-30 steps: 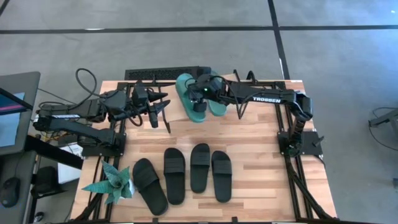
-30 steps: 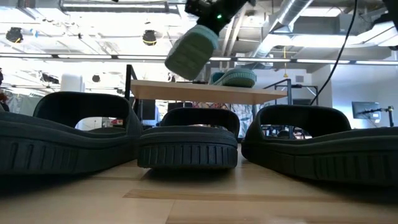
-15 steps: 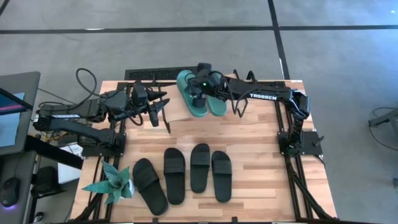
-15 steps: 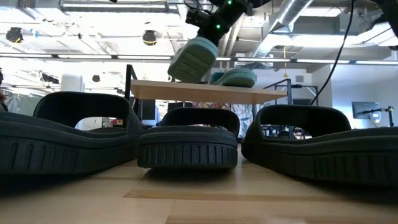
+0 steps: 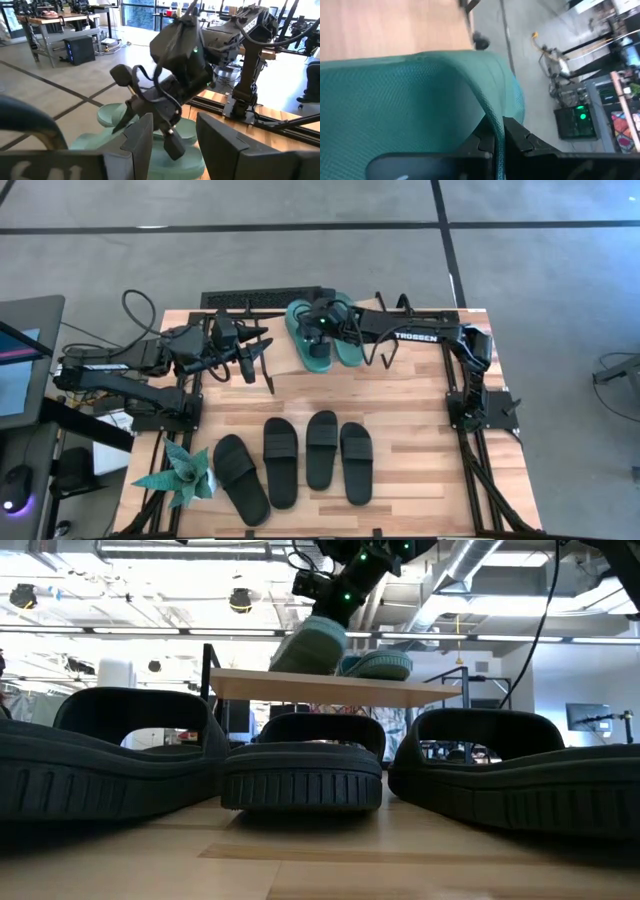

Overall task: Pick and place slides into the shelf
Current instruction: Put the green slide on the shelf

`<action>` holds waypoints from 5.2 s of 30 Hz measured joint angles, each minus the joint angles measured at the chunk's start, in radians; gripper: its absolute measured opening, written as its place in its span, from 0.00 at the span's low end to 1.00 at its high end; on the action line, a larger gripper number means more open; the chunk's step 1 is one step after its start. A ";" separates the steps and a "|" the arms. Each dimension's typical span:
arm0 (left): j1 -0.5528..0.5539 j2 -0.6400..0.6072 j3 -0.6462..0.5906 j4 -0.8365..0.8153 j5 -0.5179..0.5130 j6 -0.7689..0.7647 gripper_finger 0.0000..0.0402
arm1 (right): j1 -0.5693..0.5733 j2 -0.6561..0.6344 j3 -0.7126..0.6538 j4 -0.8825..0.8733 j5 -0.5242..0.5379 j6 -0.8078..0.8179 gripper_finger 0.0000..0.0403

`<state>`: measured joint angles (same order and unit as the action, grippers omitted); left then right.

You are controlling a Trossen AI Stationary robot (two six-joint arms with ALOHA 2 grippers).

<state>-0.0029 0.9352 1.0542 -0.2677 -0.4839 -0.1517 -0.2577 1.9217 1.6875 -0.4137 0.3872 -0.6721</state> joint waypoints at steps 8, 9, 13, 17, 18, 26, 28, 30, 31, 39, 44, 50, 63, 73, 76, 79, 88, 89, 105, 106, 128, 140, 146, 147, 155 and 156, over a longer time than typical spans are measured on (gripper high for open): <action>0.000 0.000 0.000 -0.011 -0.002 -0.001 0.35 | -0.010 -0.001 0.002 0.011 0.008 0.001 0.00; 0.000 0.000 0.000 -0.011 -0.002 -0.001 0.35 | -0.011 -0.001 0.002 0.010 0.008 0.000 0.00; 0.000 0.000 0.000 -0.011 -0.002 -0.001 0.35 | -0.010 -0.001 0.002 -0.012 0.008 0.000 0.02; 0.000 0.000 0.000 -0.011 -0.002 0.002 0.35 | -0.009 -0.001 0.002 -0.012 0.003 0.000 0.05; 0.000 0.000 0.000 -0.011 -0.002 0.002 0.35 | -0.009 -0.001 0.002 -0.012 0.003 0.000 0.06; 0.000 0.000 0.000 -0.011 -0.003 0.003 0.35 | -0.010 -0.001 0.002 -0.011 0.003 0.000 0.10; 0.000 0.000 0.000 -0.011 -0.003 0.004 0.35 | -0.010 -0.001 0.002 -0.011 0.002 -0.001 0.10; 0.000 0.000 0.000 -0.011 -0.003 0.004 0.35 | -0.010 -0.002 0.002 -0.012 -0.012 0.000 0.10; 0.000 0.000 0.000 -0.011 -0.003 0.004 0.35 | -0.010 -0.002 0.002 -0.014 -0.020 0.000 0.10; 0.000 0.000 0.000 -0.011 -0.003 0.007 0.35 | -0.009 -0.003 0.002 -0.056 -0.031 0.028 0.13; 0.000 0.000 0.000 -0.012 -0.002 0.007 0.35 | -0.013 -0.003 0.002 -0.056 -0.040 0.052 0.13; 0.000 0.000 0.000 -0.012 -0.002 0.007 0.35 | -0.013 -0.003 0.002 -0.062 -0.076 0.057 0.13; 0.000 0.000 0.000 -0.012 -0.002 0.006 0.35 | -0.020 -0.003 0.002 -0.077 -0.084 0.157 0.13; 0.000 0.000 0.000 -0.012 -0.002 -0.001 0.35 | -0.023 -0.003 0.003 -0.088 -0.041 0.197 0.10; 0.000 0.000 0.000 -0.012 -0.002 -0.001 0.35 | -0.013 -0.004 0.003 -0.089 -0.006 0.195 0.05; 0.000 0.000 0.000 -0.012 -0.002 -0.001 0.35 | -0.012 -0.004 0.003 -0.088 0.014 0.193 0.02; 0.000 0.000 0.000 -0.012 -0.002 0.001 0.35 | -0.001 -0.004 0.003 -0.088 0.061 0.146 0.02; 0.000 0.000 0.000 -0.012 -0.002 0.001 0.35 | 0.001 -0.004 0.003 -0.089 0.061 0.142 0.01; 0.000 0.000 0.000 -0.036 -0.002 0.007 0.35 | 0.002 -0.003 0.023 -0.134 0.114 0.095 0.01; 0.000 0.000 0.000 -0.036 -0.002 0.007 0.35 | 0.002 -0.002 0.028 -0.136 0.117 0.085 0.01; 0.000 0.000 0.000 -0.034 -0.002 0.007 0.35 | -0.002 -0.002 0.058 -0.163 0.055 0.069 0.05; 0.000 0.000 0.000 -0.034 -0.002 0.007 0.35 | -0.024 -0.002 0.058 -0.195 0.002 0.138 0.07; 0.000 0.000 0.000 -0.034 -0.002 0.007 0.35 | -0.024 -0.002 0.058 -0.188 -0.030 0.143 0.08; 0.000 0.000 0.000 -0.034 -0.002 0.007 0.35 | -0.024 -0.002 0.058 -0.191 -0.044 0.148 0.09; 0.000 0.000 0.000 -0.034 -0.002 0.007 0.35 | -0.026 -0.002 0.058 -0.193 -0.076 0.157 0.14; 0.000 0.000 0.000 -0.034 -0.002 0.007 0.35 | -0.026 -0.002 0.058 -0.193 -0.076 0.165 0.15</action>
<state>-0.0032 0.9353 1.0538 -0.3016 -0.4862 -0.1452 -0.2841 1.9202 1.7451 -0.6064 0.3107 -0.5073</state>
